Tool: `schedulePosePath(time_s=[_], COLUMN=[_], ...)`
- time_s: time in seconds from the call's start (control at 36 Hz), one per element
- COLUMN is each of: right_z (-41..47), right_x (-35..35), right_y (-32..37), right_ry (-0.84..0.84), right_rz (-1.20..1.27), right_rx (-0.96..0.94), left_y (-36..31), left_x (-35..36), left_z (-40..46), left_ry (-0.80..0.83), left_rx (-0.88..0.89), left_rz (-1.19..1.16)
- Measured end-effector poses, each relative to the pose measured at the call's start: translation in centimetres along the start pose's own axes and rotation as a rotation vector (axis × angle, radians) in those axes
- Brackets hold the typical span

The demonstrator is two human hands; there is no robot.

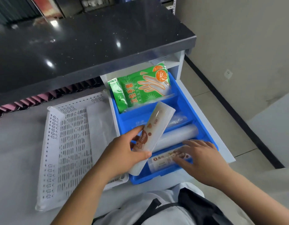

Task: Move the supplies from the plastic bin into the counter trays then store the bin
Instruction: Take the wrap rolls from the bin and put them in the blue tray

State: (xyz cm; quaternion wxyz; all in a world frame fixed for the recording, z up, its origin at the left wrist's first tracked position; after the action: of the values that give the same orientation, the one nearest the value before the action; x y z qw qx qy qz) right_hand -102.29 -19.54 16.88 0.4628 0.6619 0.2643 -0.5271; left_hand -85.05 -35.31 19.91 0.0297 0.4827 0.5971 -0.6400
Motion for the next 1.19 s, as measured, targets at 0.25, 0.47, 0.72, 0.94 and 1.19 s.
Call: schedulePosePath(time_s=[0.25, 0.47, 0.72, 0.94, 1.19], right_z=[-0.9, -1.5, -1.2, -1.0, -0.9], right_x=[-3.2, -2.9, -2.6, -2.0, -3.6], right_y=[-3.5, -4.0, -2.7, -2.1, -0.4], right_ry=[-0.424, -0.419, -0.286, -0.177, -0.096], right_rz=[0.35, 0.521, 0.3, 0.169, -0.036], right_rx=[0.343, 0.47, 0.382, 0.318, 0.245], left_y=[-4.0, -5.5, -5.5, -4.9, -3.3], left_x=[4.7, 8.2, 9.3, 9.3, 7.9], left_z=[0.9, 1.4, 1.9, 2.0, 0.7], left_ry=[0.09, 0.101, 0.048, 0.046, 0.032], left_rx=[0.294, 0.437, 0.471, 0.442, 0.418], left_rz=[0.495, 0.723, 0.721, 0.641, 0.385])
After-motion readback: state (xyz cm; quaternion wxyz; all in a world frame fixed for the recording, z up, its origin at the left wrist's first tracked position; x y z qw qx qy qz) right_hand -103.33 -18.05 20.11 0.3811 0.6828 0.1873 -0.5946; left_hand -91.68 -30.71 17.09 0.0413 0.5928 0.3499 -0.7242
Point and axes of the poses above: each hand's wrist, its own z-axis towards the middle knuckle, its own x-axis out of the palm, y = z × x, the point moved 5 cm from there along z, towards the middle knuckle, and after that the axes turned 15 degrees about -y, right-handed, at the moved point
